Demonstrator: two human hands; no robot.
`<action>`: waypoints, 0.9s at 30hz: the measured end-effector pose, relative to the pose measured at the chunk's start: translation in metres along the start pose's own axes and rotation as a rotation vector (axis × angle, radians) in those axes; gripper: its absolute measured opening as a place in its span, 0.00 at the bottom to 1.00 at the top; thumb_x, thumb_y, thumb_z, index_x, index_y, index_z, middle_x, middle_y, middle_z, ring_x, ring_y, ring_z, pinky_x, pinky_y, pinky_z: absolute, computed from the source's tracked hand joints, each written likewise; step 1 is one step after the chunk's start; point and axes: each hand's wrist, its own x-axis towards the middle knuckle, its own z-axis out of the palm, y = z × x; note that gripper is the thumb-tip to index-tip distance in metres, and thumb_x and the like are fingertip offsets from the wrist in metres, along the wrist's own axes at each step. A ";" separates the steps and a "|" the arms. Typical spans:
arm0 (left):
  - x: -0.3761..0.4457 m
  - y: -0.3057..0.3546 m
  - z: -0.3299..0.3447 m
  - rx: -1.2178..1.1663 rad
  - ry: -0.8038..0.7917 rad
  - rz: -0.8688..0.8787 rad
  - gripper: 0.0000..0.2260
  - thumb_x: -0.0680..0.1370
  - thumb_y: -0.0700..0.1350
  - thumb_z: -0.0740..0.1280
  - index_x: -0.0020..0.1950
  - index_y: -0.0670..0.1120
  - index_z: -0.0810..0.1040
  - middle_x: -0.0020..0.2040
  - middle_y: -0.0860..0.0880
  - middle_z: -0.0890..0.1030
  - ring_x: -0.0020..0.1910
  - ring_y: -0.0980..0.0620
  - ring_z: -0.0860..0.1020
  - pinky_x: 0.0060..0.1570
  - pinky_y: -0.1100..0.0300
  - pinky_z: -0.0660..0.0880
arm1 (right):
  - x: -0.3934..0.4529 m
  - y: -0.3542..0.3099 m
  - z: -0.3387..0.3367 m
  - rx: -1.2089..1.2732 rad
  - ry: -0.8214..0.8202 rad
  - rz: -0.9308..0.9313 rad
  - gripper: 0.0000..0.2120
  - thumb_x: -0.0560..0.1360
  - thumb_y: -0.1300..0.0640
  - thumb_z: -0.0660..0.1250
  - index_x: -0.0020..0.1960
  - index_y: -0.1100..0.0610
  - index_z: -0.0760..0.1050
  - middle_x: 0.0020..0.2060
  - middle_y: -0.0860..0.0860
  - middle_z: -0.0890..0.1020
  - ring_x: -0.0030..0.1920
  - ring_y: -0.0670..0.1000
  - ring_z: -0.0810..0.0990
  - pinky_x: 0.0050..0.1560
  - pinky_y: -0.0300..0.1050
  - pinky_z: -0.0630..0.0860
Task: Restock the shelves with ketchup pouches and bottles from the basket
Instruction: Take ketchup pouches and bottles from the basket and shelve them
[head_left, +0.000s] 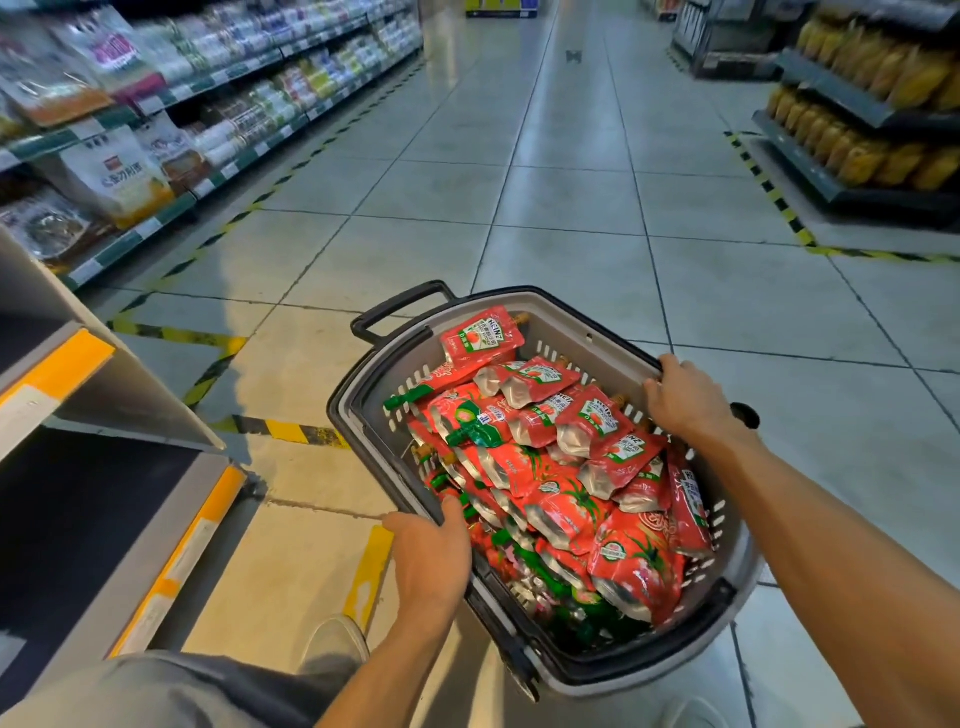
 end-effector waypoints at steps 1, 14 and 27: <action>0.001 -0.001 -0.003 0.017 -0.033 0.015 0.36 0.83 0.55 0.61 0.76 0.33 0.47 0.37 0.48 0.75 0.33 0.52 0.76 0.28 0.56 0.70 | -0.006 0.000 -0.004 0.019 -0.005 0.000 0.16 0.83 0.51 0.58 0.65 0.61 0.69 0.57 0.63 0.78 0.55 0.63 0.78 0.53 0.57 0.75; -0.011 0.072 -0.072 0.343 -0.096 0.469 0.18 0.79 0.54 0.65 0.61 0.41 0.74 0.57 0.41 0.80 0.53 0.41 0.78 0.52 0.52 0.74 | -0.115 -0.042 -0.114 0.100 -0.168 -0.044 0.24 0.78 0.39 0.65 0.64 0.56 0.70 0.56 0.56 0.80 0.47 0.54 0.75 0.45 0.46 0.70; 0.007 0.136 -0.027 0.709 -0.352 0.737 0.14 0.81 0.55 0.61 0.57 0.46 0.75 0.56 0.44 0.81 0.48 0.49 0.75 0.46 0.57 0.68 | -0.139 -0.064 -0.081 0.324 -0.265 0.062 0.18 0.78 0.43 0.65 0.57 0.56 0.69 0.43 0.50 0.79 0.44 0.52 0.80 0.47 0.51 0.80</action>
